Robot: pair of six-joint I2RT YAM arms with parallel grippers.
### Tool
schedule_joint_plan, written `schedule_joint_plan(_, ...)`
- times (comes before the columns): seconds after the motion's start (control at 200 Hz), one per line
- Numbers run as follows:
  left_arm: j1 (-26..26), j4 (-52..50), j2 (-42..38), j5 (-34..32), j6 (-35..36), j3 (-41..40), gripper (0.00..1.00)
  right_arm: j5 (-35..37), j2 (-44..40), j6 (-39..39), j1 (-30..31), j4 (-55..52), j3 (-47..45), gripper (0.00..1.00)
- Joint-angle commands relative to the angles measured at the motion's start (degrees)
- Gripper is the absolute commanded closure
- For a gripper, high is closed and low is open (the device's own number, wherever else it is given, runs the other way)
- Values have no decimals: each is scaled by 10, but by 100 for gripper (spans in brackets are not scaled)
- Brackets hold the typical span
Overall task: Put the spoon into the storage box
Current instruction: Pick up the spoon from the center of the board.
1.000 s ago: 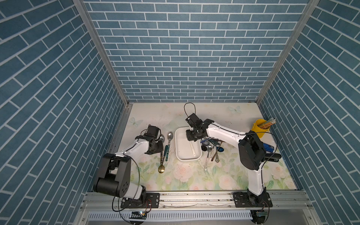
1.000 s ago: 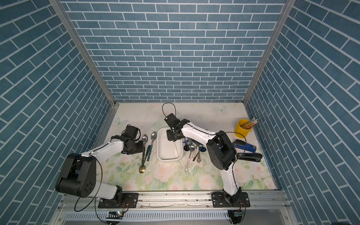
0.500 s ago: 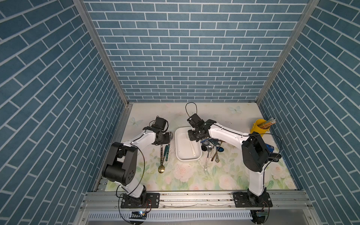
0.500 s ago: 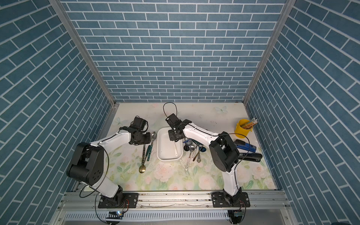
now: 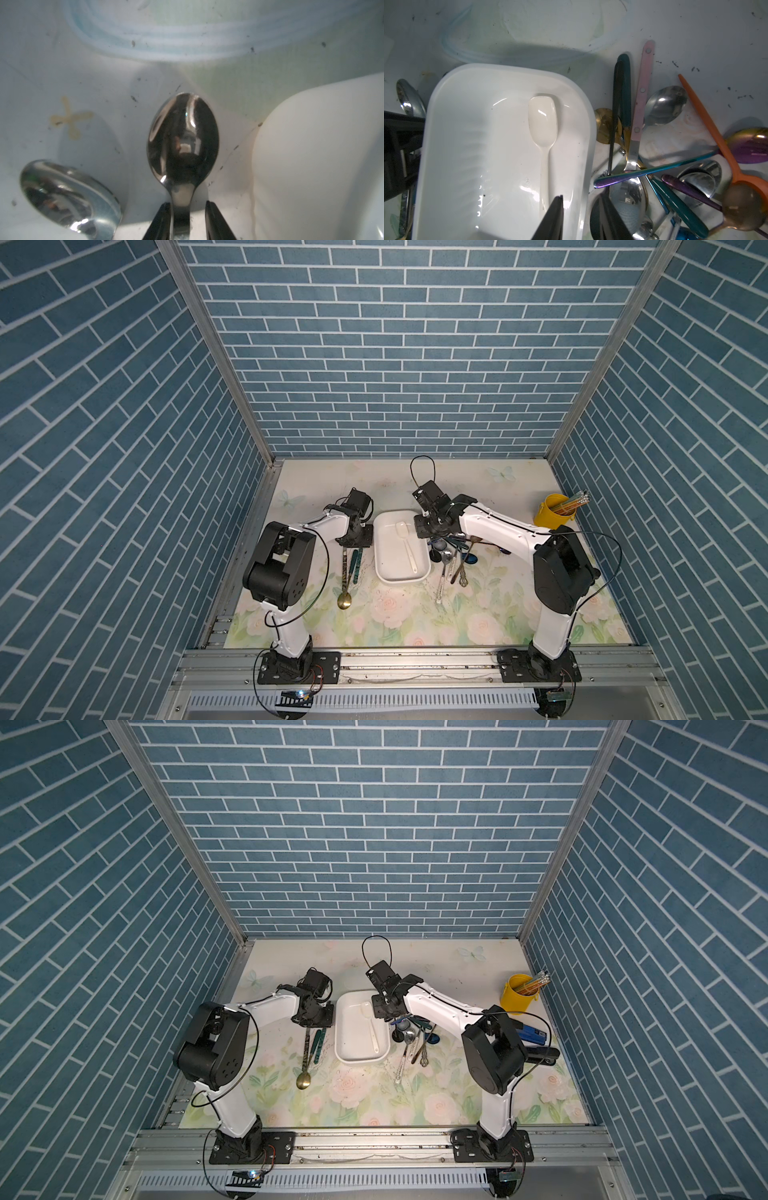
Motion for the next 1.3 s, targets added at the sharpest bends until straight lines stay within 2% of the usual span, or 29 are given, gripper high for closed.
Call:
schedule_joint_plan(0.0,-3,-34,9,-33,9,5,66,10,-14,-12,-1,-7,-8,67)
schedule_joint_plan(0.245,-4,-31,11,-41,13,-15,68,0,-3,-15,-4,-5,3,68)
schedule_joint_plan(0.725,-4,-22,-1,-51,7,-23,90,5,-5,-13,-4,-3,-1,71)
schedule_joint_plan(1.29,-3,-44,-81,-31,-35,47,94,25,-36,-14,-8,6,-25,72)
